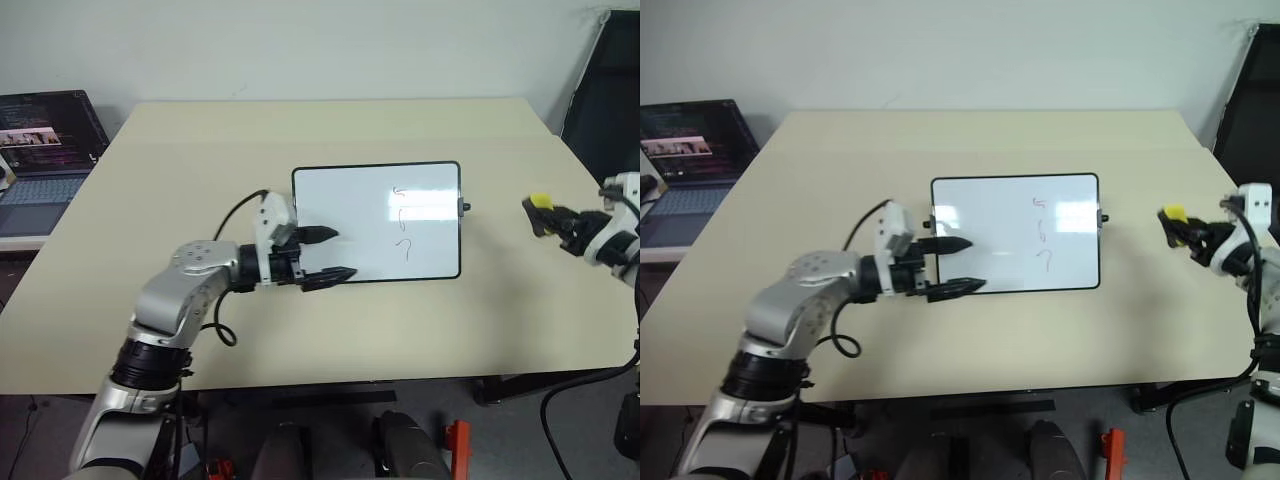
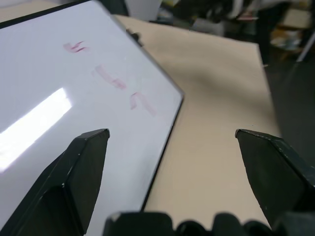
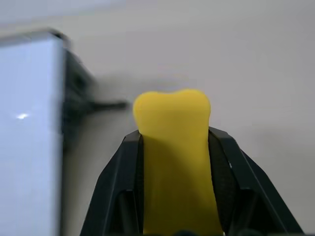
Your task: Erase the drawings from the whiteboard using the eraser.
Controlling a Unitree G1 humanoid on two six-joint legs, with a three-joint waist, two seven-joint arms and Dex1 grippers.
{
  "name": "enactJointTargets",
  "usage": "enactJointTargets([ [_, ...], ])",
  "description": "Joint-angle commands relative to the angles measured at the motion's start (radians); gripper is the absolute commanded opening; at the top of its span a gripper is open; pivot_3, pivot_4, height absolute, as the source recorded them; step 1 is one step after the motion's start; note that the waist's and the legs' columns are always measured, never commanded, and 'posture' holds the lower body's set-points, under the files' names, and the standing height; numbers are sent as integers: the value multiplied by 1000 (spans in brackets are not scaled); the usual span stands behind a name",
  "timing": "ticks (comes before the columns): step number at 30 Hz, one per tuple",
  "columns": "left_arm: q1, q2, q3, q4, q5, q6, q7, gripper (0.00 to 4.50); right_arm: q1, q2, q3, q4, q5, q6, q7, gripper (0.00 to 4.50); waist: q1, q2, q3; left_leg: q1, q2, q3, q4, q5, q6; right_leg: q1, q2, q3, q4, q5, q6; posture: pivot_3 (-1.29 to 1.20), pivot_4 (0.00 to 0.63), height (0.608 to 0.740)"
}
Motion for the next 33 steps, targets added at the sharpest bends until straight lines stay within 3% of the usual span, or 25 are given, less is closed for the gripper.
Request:
enactJointTargets([
  [1, 1, 45, 83, 23, 13, -61, -4, 4500, -11, 35, 45, -212, 57, 44, -20, 1399, 5, 0, 0, 0, 0, 0, 0, 0, 0, 0, 0, 0, 0, 0, 0, 0, 150, 740],
  [5, 4, 83, 130, 42, 20, -87, -1, 4500, -96, 85, 229, -318, -35, -27, -34, 1398, 4, 0, 0, -1, 0, 1, 0, 0, 0, -1, 0, 0, -1, 0, 0, 0, 150, 740],
  [10, 7, 74, 131, 19, 20, -84, 14, 4500, -230, 166, 447, -237, -268, -227, -89, 1398, 7, 0, 0, -2, 0, 0, 0, 0, 0, -2, 0, -1, -1, 1, -1, 0, 150, 740],
  [13, 10, 67, 130, -3, 12, -77, 21, 4500, -267, 192, 511, -180, -352, -316, -89, 1398, 17, 0, 0, -3, 0, 0, 0, -1, -1, -2, 0, -1, -2, 2, -3, 0, 150, 740],
  [25, 38, 98, 185, -87, -44, -40, 22, 4500, -340, 212, 546, 88, -485, -558, -39, 1398, 12, 0, 0, -3, 1, 0, 0, -1, -1, -3, -1, -1, -1, 2, -4, 0, 150, 740],
  [33, 33, 109, 187, -81, -54, -31, 17, 4500, -375, 207, 609, 386, -596, -781, 41, 1398, 7, 0, 0, -3, 0, 0, 0, -1, -1, -3, -1, -1, -1, 2, -4, 0, 150, 740],
])
